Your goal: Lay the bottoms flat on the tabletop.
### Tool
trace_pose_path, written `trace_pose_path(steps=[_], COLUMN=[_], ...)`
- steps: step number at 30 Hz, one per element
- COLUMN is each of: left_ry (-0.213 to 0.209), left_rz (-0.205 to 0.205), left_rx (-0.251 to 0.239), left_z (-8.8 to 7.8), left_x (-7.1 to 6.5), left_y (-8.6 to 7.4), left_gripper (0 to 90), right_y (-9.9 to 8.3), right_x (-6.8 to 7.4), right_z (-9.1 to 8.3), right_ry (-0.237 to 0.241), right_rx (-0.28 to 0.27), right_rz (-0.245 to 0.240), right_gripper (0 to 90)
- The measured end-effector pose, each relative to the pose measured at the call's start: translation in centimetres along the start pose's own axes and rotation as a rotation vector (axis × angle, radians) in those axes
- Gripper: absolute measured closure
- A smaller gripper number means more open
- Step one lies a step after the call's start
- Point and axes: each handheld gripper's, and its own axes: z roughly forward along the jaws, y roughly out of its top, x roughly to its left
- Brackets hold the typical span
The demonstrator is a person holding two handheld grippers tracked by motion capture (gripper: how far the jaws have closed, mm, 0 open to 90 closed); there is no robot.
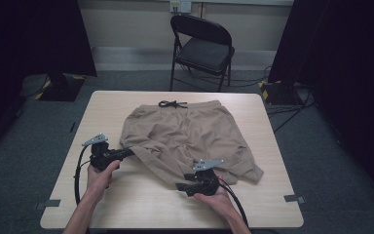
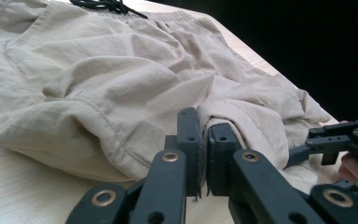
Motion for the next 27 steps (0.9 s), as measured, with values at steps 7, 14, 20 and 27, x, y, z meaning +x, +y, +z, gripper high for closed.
trace_pose_path(steps=[7,14,20,27], left_ry=[0.021,0.015,0.019,0.023], left_rz=[-0.009,0.03,-0.005,-0.017], left_rx=[-0.001,0.111,0.113,0.102], left_z=[-0.8,1.5,1.8,1.6], left_x=[0.8,0.2,0.8,1.0], left_y=[-0.1,-1.3,-1.7,-1.7], left_gripper=[86.4,86.1,86.1,86.0], right_y=[2.4,4.4,2.3,2.8], right_x=[-2.1,-7.6,-8.9,-6.7], right_z=[-2.0,-2.2,-0.8,-4.7], right_ry=[0.066,-0.078,-0.169,-0.194], right_rx=[-0.15,-0.147,-0.077,-0.208], right_rz=[0.098,0.188,0.244,0.197], right_gripper=[87.7,82.8,62.8,59.6])
